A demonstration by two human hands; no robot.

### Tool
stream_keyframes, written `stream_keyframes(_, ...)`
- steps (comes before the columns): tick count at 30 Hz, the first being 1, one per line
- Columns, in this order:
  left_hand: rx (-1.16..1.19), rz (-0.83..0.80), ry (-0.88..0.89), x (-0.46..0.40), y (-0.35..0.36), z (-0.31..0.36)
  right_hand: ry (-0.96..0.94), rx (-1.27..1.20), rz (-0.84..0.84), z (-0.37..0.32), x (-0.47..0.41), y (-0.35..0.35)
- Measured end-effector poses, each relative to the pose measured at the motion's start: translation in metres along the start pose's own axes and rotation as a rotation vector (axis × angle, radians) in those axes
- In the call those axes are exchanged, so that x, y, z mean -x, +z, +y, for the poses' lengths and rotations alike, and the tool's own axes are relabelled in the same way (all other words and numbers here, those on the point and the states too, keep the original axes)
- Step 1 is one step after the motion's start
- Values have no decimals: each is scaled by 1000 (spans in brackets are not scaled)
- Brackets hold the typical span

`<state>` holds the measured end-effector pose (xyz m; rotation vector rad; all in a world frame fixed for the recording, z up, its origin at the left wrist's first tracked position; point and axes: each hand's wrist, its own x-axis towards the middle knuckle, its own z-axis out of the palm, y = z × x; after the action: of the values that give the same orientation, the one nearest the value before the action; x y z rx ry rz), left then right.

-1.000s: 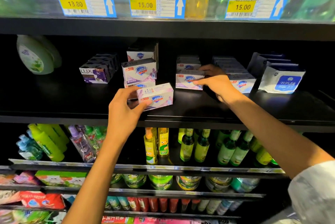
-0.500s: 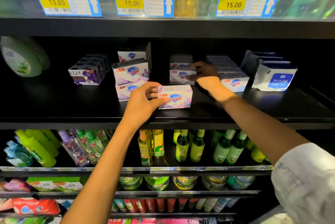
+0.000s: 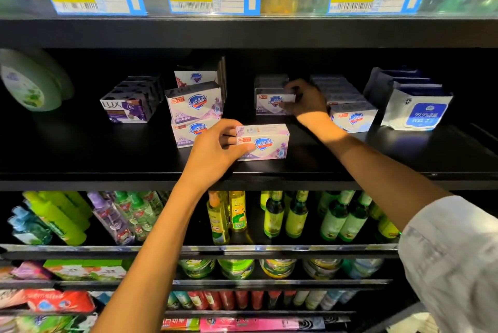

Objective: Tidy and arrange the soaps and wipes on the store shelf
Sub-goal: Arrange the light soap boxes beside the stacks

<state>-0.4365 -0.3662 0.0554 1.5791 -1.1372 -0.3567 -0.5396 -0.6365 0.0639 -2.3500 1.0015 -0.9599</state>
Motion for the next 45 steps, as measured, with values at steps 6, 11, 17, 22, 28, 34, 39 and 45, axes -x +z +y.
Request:
stream_keyframes(6,-30,-57,5,1,0,-1,48,-8,-9,-13,16,-6)
stream_keyframes(11,-25,-26,-13,-2,1,-1,18,20,-23,-19,54,-26)
stream_keyframes(17,-59,-2,-51,-23,12,3,-42,132,-206,-6,114,-57)
stream_keyframes(22,-161,22,-81,-54,32,-1,-148,266,-355,2,148,-74)
stream_keyframes(28,-287,72,-108,-83,47,-6,-177,360,-515,-6,159,-88)
stream_keyframes(34,-292,114,-41,-104,52,-15,-172,404,-582,-7,160,-91)
stream_keyframes(39,-362,131,-19,-114,61,-20,-168,405,-578,-8,160,-91)
stream_keyframes(45,-450,137,-52,-123,65,-14,-163,386,-576,-3,158,-89)
